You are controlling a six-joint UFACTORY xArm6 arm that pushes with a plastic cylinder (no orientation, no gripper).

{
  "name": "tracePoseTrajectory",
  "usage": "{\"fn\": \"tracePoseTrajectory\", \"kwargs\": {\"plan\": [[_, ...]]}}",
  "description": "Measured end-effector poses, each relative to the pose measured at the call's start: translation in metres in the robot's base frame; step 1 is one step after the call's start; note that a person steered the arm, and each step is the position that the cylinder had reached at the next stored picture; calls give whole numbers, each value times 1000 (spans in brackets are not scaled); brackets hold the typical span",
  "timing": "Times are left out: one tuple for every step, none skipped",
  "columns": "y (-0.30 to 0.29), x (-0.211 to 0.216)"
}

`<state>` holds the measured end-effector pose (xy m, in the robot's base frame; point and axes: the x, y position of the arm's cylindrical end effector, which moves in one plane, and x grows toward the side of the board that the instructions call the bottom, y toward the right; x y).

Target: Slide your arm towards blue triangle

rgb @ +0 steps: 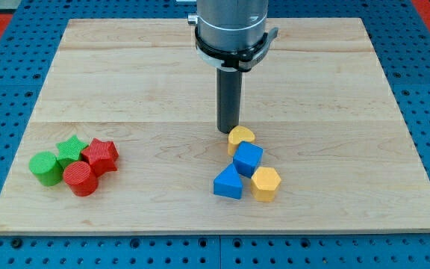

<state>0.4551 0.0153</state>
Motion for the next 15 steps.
{"fn": "tracePoseTrajectory", "kwargs": {"plan": [[0,-1],[6,-14],[34,-30],[67,6],[81,31],[90,42],[97,42],[99,42],[99,42],[101,23],[103,-21],[96,-54],[41,-71],[1,-70],[-4,-45]]}}
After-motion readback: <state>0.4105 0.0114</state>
